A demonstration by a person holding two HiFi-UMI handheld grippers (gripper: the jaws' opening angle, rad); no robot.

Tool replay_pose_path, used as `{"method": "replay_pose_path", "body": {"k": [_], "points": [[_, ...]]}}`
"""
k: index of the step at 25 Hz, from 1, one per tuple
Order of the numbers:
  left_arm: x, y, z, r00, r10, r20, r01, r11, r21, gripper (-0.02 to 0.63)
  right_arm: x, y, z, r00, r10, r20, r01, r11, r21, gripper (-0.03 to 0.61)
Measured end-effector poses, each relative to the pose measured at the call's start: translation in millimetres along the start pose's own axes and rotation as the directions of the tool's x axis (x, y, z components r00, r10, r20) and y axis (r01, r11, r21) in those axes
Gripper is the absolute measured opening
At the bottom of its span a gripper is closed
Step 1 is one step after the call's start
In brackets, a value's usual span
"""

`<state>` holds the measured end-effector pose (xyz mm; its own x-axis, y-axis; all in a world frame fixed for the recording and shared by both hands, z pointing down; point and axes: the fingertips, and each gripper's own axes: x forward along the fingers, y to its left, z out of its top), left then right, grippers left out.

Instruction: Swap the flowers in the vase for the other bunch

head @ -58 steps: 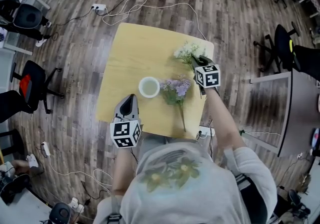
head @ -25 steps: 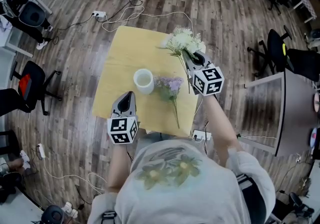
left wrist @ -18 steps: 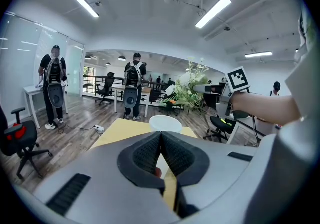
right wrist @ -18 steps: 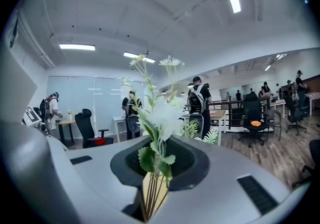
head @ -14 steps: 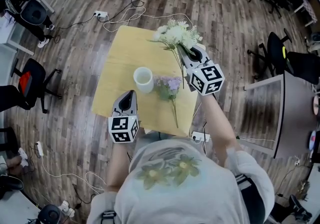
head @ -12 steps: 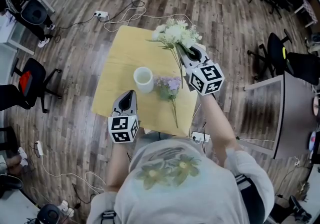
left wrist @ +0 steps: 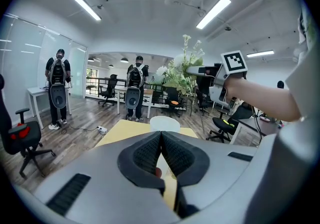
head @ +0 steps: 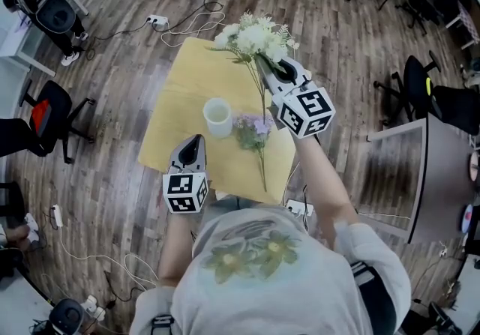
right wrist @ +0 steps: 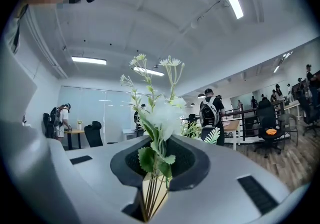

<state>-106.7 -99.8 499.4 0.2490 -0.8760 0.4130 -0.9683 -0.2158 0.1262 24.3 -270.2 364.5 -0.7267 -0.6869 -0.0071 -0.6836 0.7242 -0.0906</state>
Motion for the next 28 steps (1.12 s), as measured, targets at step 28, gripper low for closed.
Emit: {"method": "replay_pose_path", "body": {"k": [28], "points": [[-38.5,12.0,-14.8,0.998,0.058,0.004,-0.058,0.998,-0.034,0.018,35.1,92.4,72.1,0.973,0.144,0.181,-0.142,0.99,-0.022,0.074]]}}
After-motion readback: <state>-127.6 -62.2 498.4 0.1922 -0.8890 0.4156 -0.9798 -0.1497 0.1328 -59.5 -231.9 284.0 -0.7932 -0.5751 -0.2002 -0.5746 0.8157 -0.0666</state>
